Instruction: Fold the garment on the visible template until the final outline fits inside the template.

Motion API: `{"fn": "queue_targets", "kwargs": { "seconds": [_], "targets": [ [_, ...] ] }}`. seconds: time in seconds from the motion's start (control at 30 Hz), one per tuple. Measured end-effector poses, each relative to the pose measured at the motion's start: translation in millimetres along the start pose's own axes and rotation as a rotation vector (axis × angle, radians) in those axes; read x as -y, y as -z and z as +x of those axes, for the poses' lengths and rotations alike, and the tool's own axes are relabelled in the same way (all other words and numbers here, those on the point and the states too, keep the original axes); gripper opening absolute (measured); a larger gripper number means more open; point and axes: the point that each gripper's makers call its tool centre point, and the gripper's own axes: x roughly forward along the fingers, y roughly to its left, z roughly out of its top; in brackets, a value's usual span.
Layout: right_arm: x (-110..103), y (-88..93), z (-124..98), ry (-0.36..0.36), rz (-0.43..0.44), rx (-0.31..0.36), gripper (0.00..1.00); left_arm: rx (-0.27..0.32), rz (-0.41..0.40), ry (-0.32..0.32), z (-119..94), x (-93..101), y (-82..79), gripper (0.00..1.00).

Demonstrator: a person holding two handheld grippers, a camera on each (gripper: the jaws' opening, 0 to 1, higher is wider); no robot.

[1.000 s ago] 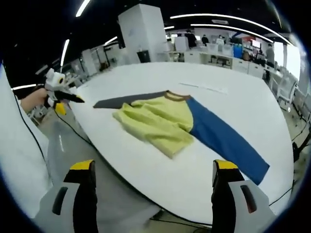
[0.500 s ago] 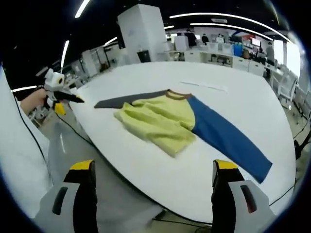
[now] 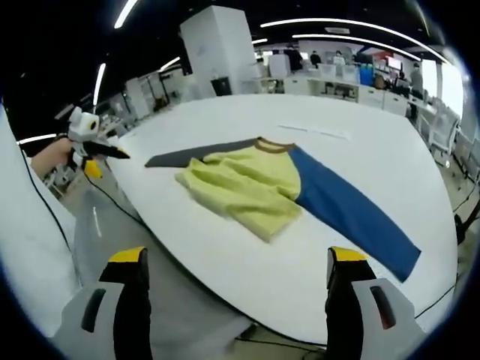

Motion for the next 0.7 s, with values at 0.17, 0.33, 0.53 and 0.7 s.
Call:
{"fn": "queue_targets", "kwargs": {
  "seconds": [0.17, 0.33, 0.53, 0.7],
  "targets": [
    [0.0, 0.4, 0.9, -0.001, 0.003, -0.002, 0.98, 0.000, 0.003, 0.001, 1.8, -0.9, -2.0, 0.99],
    [-0.4, 1.4, 3.0, -0.004, 0.007, -0.007, 0.98, -0.002, 0.003, 0.003, 2.7, -1.9, -2.4, 0.99],
    [0.0, 0.0, 8.1, -0.016, 0.002, -0.014, 0.98, -0.001, -0.003, -0.009, 4.2, -6.3, -3.3, 0.99],
    [3.4, -1.2, 13.9, -0.019, 0.009, -0.015, 0.97, -0.019, 0.012, -0.027, 8.2, -11.3, -1.3, 0.98]
  ]
}}
